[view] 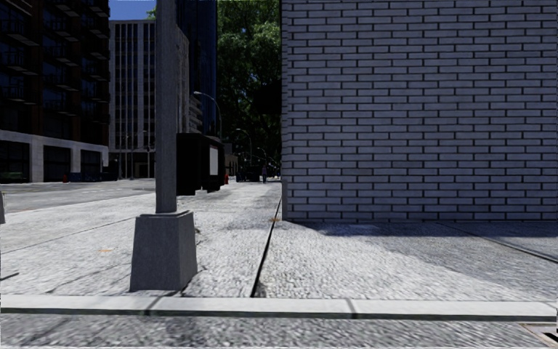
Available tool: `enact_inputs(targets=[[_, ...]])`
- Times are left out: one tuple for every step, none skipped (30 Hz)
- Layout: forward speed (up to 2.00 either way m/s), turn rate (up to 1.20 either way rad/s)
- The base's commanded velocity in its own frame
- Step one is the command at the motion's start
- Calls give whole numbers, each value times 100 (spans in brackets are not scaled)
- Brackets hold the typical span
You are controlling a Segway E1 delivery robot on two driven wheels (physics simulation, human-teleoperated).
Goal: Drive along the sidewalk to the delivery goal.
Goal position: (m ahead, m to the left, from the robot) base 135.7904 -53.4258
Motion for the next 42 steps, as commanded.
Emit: enact_inputs(targets=[[191,0],[191,0],[191,0],[191,0],[191,0],[191,0],[191,0],[191,0],[191,0],[191,0],[188,0],[174,0],[159,0],[159,0],[148,0],[139,0],[135,0],[134,0],[134,0],[133,0],[133,0],[133,0],[133,0],[133,0],[133,0],[133,0],[133,0],[133,0],[133,0],[133,8],[133,12],[133,13],[133,13],[133,13],[133,13],[133,13],[133,13],[133,13],[133,13],[134,13],[134,13],[134,13]])
